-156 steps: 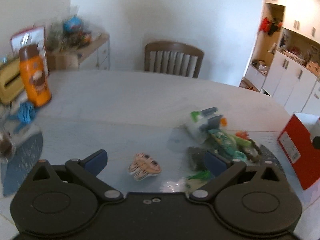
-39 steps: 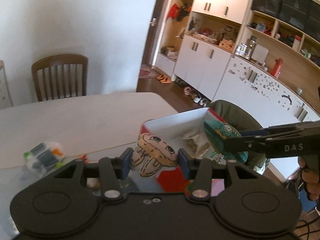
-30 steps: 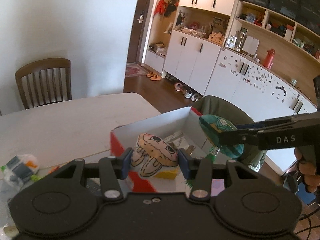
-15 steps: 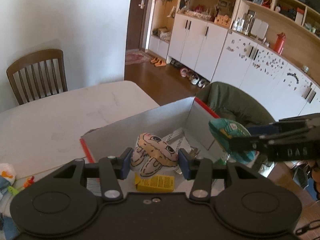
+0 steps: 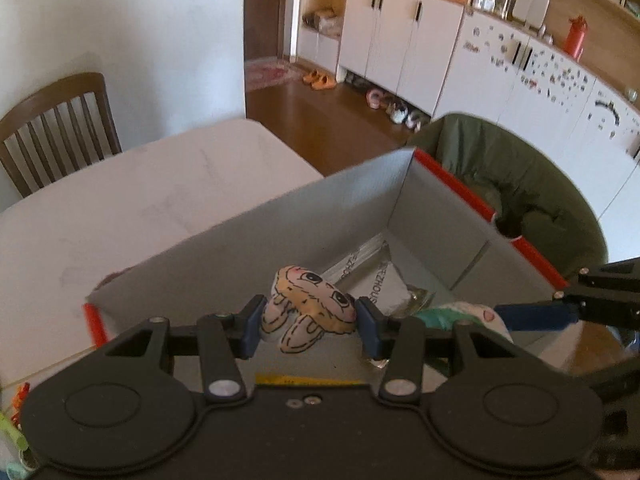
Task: Organize objects
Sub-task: 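Lower both plush toys into the box and open both grippers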
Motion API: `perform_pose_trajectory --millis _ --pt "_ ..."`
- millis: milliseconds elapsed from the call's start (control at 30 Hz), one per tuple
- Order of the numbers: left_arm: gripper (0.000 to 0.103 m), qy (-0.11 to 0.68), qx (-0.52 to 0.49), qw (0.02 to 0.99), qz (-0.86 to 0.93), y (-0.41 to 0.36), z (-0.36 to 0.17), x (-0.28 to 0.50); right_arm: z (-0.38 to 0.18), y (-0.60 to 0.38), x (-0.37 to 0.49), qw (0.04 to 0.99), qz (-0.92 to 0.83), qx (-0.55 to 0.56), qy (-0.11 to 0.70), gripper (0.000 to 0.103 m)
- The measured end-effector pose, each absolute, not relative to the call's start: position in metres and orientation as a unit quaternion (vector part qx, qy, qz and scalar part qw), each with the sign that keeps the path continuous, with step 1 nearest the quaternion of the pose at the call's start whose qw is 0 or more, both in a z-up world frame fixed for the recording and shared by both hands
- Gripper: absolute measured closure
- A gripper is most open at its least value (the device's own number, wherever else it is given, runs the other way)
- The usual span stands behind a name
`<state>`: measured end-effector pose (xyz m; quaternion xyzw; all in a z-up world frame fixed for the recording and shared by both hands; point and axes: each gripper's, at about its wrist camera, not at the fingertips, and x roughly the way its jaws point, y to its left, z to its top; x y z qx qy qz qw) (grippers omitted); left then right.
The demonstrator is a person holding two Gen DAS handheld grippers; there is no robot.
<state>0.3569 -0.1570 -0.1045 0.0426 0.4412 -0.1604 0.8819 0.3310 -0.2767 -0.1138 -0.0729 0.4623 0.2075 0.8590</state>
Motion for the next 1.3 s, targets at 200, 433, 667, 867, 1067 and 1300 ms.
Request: perform_pose_trajectory --millis 200,433,667,867,1067,1300 --pt "0.056 0.480 0.053 0.861 -0.161 -0.164 -0.126 0.375 -0.135 -0.270 0.337 0.842 0.217 -0.107 0.483 0.060" --pt "0.056 0.513 0.056 0.841 -0.161 -0.164 -0.141 0.384 -0.153 -0.265 0.341 0.827 0.223 -0.124 0.500 0.059" --pt "0.055 0.548 0.050 0.818 -0.165 -0.162 -0.153 0.392 -0.163 -0.261 0.343 0.820 0.223 -0.125 0.511 0.057" --pt "0.054 0.567 0.055 0.806 -0.160 -0.158 -0.161 0.393 -0.162 -0.260 0.344 0.820 0.219 -0.125 0.513 0.055" --pt "0.048 0.574 0.056 0.801 -0.158 -0.165 -0.163 0.398 -0.160 -0.261 0.343 0.821 0.218 -0.120 0.515 0.052" --pt "0.037 0.560 0.041 0.812 -0.159 -0.157 -0.153 0.391 -0.154 -0.272 0.347 0.826 0.216 -0.100 0.511 0.051"
